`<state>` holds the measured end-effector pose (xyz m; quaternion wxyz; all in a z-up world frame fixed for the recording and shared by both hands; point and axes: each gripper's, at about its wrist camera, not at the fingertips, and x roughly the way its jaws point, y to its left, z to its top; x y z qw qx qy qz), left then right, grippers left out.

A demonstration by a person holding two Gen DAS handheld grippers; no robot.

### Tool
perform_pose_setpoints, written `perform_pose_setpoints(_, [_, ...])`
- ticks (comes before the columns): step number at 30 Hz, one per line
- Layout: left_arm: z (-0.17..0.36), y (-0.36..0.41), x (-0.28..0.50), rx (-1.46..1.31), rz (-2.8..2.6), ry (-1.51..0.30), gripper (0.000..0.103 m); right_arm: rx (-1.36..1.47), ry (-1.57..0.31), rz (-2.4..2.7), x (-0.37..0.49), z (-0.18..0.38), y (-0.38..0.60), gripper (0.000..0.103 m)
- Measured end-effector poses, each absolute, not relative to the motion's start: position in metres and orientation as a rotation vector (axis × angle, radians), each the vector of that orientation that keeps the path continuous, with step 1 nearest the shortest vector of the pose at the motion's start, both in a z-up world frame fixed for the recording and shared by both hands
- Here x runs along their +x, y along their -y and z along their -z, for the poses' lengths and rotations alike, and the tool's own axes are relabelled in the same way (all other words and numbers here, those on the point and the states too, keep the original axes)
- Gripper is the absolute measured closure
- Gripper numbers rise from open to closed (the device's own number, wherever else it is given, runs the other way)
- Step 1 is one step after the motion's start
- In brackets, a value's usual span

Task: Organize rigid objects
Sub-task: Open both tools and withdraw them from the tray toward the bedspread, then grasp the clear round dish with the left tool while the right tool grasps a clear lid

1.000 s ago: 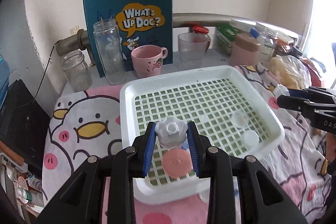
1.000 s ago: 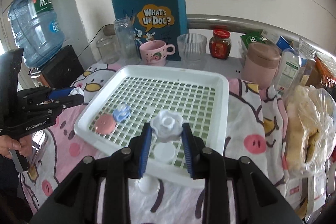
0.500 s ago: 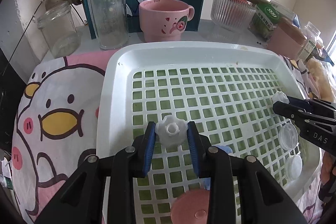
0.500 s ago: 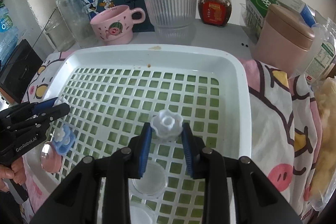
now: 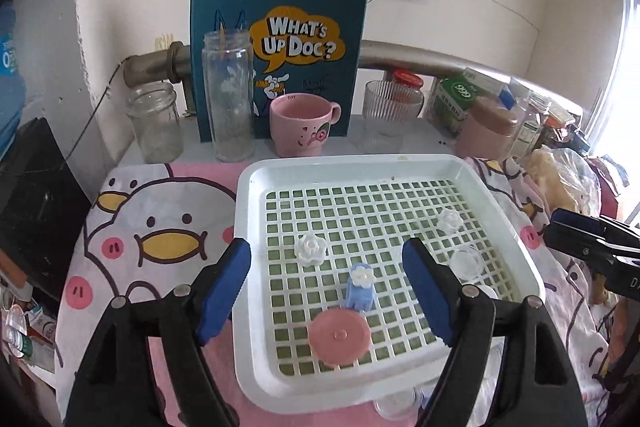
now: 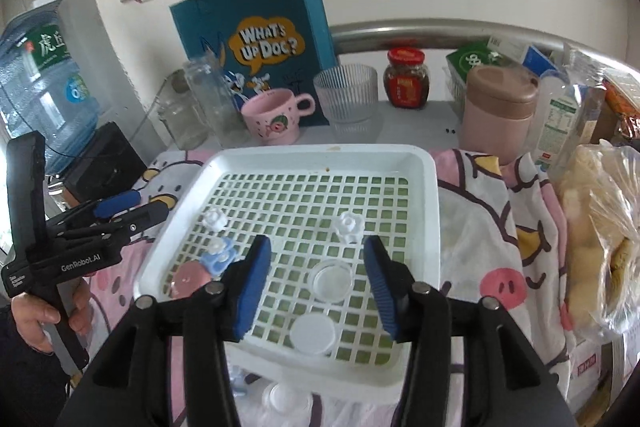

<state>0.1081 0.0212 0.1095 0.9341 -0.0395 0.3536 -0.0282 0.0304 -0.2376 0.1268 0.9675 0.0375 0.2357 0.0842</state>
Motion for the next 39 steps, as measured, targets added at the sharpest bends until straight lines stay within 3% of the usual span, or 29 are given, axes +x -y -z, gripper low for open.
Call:
perform_pose_setpoints(5, [-0.103,-0.008,0.056,-0.048,0.082,-0.722,0.024,0.016,-0.429,-0.211,-0.018,-0.109,0.222,0.047])
perform_pose_setpoints(13, [-0.054,0.016,0.007,0.045,0.077,-0.804,0.024,-0.099,-0.52,-0.206,-0.033,-0.05,0.199,0.047])
perform_pose_setpoints(26, [-0.007,0.029,0.04,0.054,0.078,-0.913,0.025,-0.125,-0.643,-0.111,0.009,-0.006,0.2,0.047])
perform_pose_setpoints(28, [-0.006,0.032,0.043,0.054,0.082,-0.905,0.031,-0.126,-0.63,-0.113,0.011,-0.006,0.199,0.049])
perform_pose_setpoints(29, [-0.007,0.033,0.044,0.05,0.091,-0.901,0.035,-0.126,-0.629,-0.117,0.011,-0.005,0.197,0.058])
perform_pose_setpoints(31, [-0.009,0.034,0.043,0.046,0.113,-0.888,0.062,-0.129,-0.623,-0.118,0.01,-0.005,0.196,0.063])
perform_pose_setpoints(39, [-0.014,0.029,0.018,0.056,0.135,-0.897,0.065,-0.128,-0.631,-0.162,-0.012,-0.005,0.195,0.064])
